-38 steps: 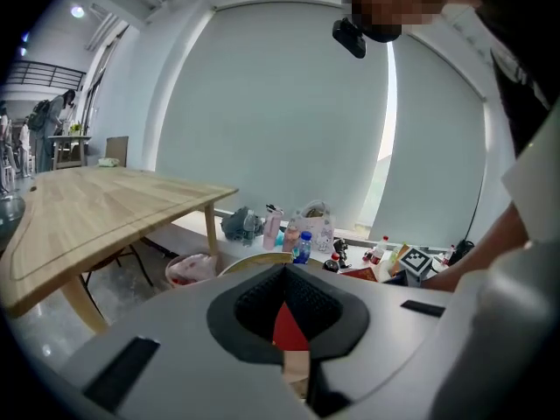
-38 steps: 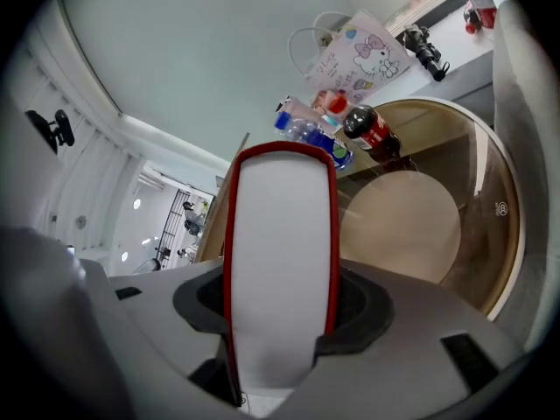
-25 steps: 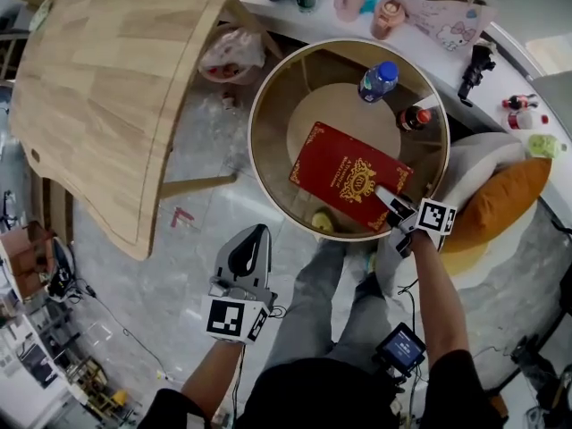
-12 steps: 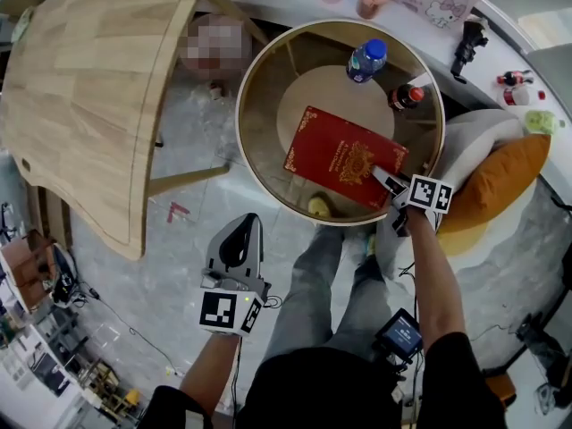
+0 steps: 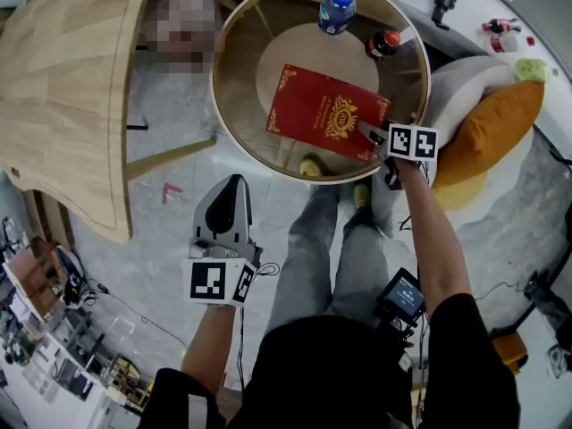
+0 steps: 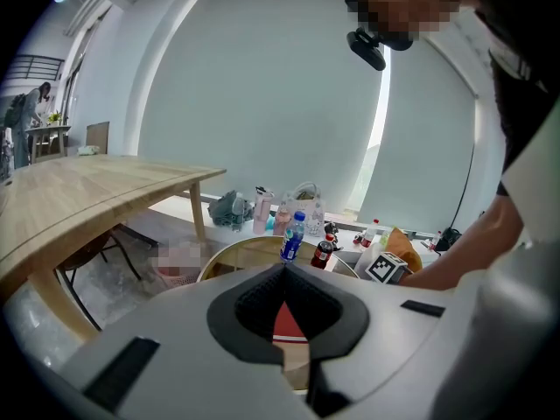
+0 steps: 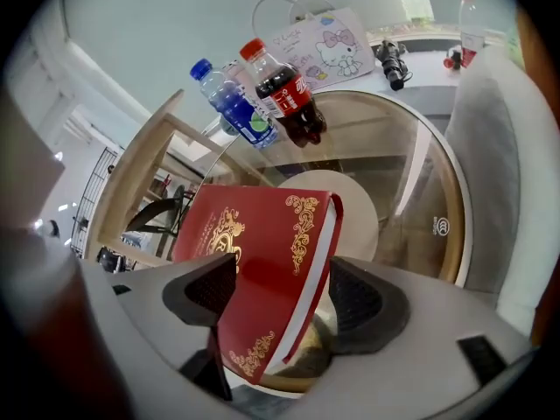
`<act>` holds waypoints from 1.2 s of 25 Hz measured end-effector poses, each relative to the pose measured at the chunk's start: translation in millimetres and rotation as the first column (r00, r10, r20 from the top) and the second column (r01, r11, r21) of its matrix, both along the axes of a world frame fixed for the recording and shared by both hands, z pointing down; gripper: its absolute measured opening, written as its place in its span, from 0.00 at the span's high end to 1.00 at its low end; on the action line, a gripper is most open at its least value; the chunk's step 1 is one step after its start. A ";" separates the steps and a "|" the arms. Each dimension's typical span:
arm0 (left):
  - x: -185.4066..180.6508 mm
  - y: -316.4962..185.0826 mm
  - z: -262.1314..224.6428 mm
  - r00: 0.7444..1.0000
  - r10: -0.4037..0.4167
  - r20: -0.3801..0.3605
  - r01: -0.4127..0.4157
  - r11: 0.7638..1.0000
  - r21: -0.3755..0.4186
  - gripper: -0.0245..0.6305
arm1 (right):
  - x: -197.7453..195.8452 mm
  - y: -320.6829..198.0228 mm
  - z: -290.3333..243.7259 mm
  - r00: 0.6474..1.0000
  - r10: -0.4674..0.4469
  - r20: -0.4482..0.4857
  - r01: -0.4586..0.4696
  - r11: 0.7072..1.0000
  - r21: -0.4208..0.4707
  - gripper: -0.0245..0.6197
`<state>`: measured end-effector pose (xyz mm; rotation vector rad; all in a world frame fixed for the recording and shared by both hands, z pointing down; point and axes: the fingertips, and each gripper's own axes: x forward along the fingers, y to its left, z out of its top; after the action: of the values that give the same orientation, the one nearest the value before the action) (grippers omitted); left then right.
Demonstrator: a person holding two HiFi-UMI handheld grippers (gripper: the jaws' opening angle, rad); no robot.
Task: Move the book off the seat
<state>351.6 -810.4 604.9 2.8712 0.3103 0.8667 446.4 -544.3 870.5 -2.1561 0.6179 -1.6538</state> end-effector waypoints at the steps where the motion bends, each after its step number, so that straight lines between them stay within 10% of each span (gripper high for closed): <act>1: 0.2 1.5 0.6 1.000 0.003 0.001 -0.003 1.000 0.002 0.95 | -0.5 1.5 -2.0 1.000 -0.016 -0.009 0.016 1.000 -0.011 0.43; 11: 23.6 30.7 -33.9 0.997 0.065 -0.041 -0.063 0.997 0.040 0.95 | -7.3 31.8 -78.1 0.911 -0.384 -0.152 0.354 0.916 -0.188 0.43; 16: 48.7 59.0 -107.1 0.986 0.086 -0.142 -0.077 0.995 0.062 0.95 | 27.9 28.5 -218.2 0.729 -0.512 -0.454 0.420 0.859 -0.294 0.54; 20: 60.8 77.4 -189.9 0.963 0.079 -0.258 -0.066 0.996 0.059 0.95 | 34.6 34.2 -371.0 0.559 -0.487 -0.671 0.395 0.868 -0.300 0.65; 30: 42.5 122.9 -314.1 0.901 0.069 -0.427 -0.049 0.997 0.057 0.95 | -3.4 67.2 -584.2 0.319 -0.352 -0.880 0.347 0.907 -0.238 0.83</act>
<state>394.1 -687.5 290.9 3.0852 0.4258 0.2336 443.0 -477.2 286.2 -2.9914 1.4650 -0.3352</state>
